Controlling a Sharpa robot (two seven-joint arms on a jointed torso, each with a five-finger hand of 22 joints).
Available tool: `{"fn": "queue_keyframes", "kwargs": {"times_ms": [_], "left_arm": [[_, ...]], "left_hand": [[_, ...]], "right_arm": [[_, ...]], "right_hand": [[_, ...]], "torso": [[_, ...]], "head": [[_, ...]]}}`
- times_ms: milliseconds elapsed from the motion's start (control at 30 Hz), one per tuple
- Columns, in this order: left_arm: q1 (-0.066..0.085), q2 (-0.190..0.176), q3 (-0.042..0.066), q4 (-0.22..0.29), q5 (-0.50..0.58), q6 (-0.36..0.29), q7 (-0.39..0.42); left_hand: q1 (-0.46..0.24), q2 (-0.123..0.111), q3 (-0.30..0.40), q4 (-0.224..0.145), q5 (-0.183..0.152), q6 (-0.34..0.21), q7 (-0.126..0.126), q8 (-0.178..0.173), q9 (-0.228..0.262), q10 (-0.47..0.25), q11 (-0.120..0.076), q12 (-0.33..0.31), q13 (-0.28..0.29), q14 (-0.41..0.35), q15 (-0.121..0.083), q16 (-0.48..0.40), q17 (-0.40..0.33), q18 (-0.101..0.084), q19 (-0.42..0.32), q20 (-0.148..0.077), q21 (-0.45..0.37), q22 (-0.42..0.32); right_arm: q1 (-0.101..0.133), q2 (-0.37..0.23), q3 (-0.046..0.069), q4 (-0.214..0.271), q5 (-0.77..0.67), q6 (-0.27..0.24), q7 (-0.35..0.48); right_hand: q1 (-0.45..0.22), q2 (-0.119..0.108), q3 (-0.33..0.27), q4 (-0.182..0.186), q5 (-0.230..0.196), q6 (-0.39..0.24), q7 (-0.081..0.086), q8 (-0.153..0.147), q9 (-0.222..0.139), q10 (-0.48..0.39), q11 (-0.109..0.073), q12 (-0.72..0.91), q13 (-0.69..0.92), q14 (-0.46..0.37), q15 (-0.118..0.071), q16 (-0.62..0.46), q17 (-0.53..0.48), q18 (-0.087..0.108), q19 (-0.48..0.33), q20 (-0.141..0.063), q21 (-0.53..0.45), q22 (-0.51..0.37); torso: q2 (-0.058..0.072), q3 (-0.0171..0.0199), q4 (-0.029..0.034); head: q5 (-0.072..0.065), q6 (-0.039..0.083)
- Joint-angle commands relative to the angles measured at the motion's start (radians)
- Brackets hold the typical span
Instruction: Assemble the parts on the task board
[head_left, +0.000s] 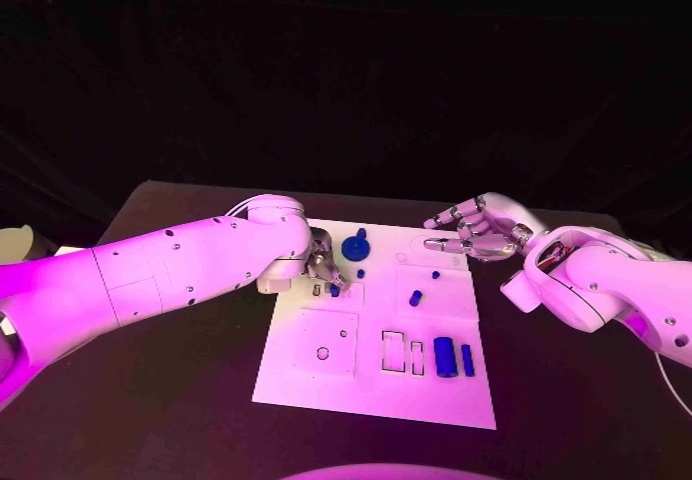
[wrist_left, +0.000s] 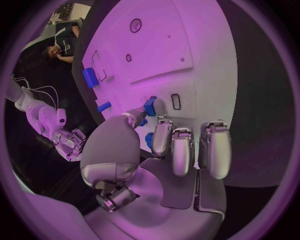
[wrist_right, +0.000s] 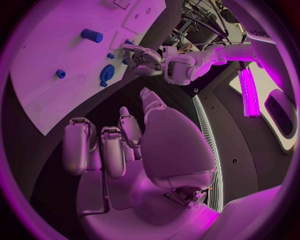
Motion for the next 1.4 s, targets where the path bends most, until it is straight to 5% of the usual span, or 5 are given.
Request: {"fn": "queue_keyframes", "kwargs": {"times_ms": [33,500,867,1067,1400], "left_arm": [[-0.009,-0.003,-0.006,0.005,0.012,0.025,-0.065],[-0.008,-0.049,0.009,0.058,0.011,-0.008,-0.061],[0.023,-0.093,0.061,0.101,0.053,-0.053,-0.055],[0.066,-0.081,0.072,0.028,0.087,-0.012,-0.048],[0.081,0.009,0.068,-0.147,0.014,-0.002,-0.016]], "left_hand": [[-0.009,0.001,-0.027,0.01,-0.025,0.007,-0.003,0.007,0.002,0.01,-0.001,0.007,0.003,0.104,-0.009,0.003,0.263,-0.018,0.083,-0.006,0.005,0.209],[-0.019,0.012,-0.167,0.037,-0.057,0.011,-0.007,0.008,0.004,0.016,-0.004,0.011,0.009,0.104,-0.012,0.003,0.263,-0.019,0.085,-0.01,0.006,0.213],[0.0,0.025,-0.224,0.036,-0.052,-0.011,0.001,-0.002,0.002,-0.006,0.002,-0.02,-0.022,0.104,-0.009,0.003,0.263,-0.015,0.078,-0.008,-0.006,0.197],[0.043,0.044,-0.274,0.039,-0.049,-0.091,0.042,-0.094,-0.06,-0.049,0.039,-0.073,-0.077,0.104,0.022,0.003,0.263,-0.009,0.067,0.013,-0.026,0.171],[0.102,0.056,-0.304,0.036,-0.046,-0.072,0.055,-0.14,-0.115,-0.058,0.05,-0.084,-0.092,0.104,0.032,0.003,0.263,-0.01,0.07,0.031,-0.021,0.18]], "right_arm": [[-0.001,-0.001,0.0,0.002,-0.006,0.012,0.006],[-0.001,0.0,0.0,0.0,-0.006,0.013,0.005],[-0.001,0.006,0.0,-0.01,-0.004,0.014,0.005],[-0.002,0.01,-0.001,-0.015,-0.003,0.015,0.005],[-0.004,0.018,-0.001,-0.022,-0.002,0.014,0.006]], "right_hand": [[-0.005,0.002,-0.008,0.002,0.005,0.006,-0.002,0.003,0.001,0.0,-0.005,-0.006,-0.002,0.083,-0.002,-0.005,0.185,0.007,-0.005,-0.004,-0.005,-0.001],[-0.006,0.001,-0.009,0.003,0.005,0.006,-0.002,0.003,0.001,0.0,-0.005,-0.006,-0.002,0.083,-0.002,-0.005,0.185,0.007,-0.005,-0.004,-0.006,-0.002],[-0.006,0.001,-0.009,0.003,0.005,0.006,-0.002,0.003,0.001,0.0,-0.005,-0.006,-0.002,0.083,-0.002,-0.005,0.185,0.007,-0.005,-0.004,-0.006,-0.002],[-0.006,0.001,-0.009,0.003,0.005,0.006,-0.002,0.003,0.001,0.0,-0.005,-0.006,-0.002,0.083,-0.002,-0.005,0.185,0.007,-0.005,-0.004,-0.006,-0.002],[-0.009,0.002,-0.012,0.005,0.007,0.006,-0.002,0.003,0.001,0.002,-0.005,-0.003,-0.001,0.084,-0.002,-0.003,0.188,0.006,-0.004,-0.004,-0.005,-0.001]], "torso": [[0.0,-0.0001,0.0],[-0.001,-0.0005,0.0009],[0.0,0.0004,0.0005],[-0.001,0.0013,0.0019],[-0.001,0.0007,-0.0001]], "head": [[-0.001,0.0],[-0.004,0.001],[-0.003,0.008],[-0.001,0.013],[0.005,0.02]]}}
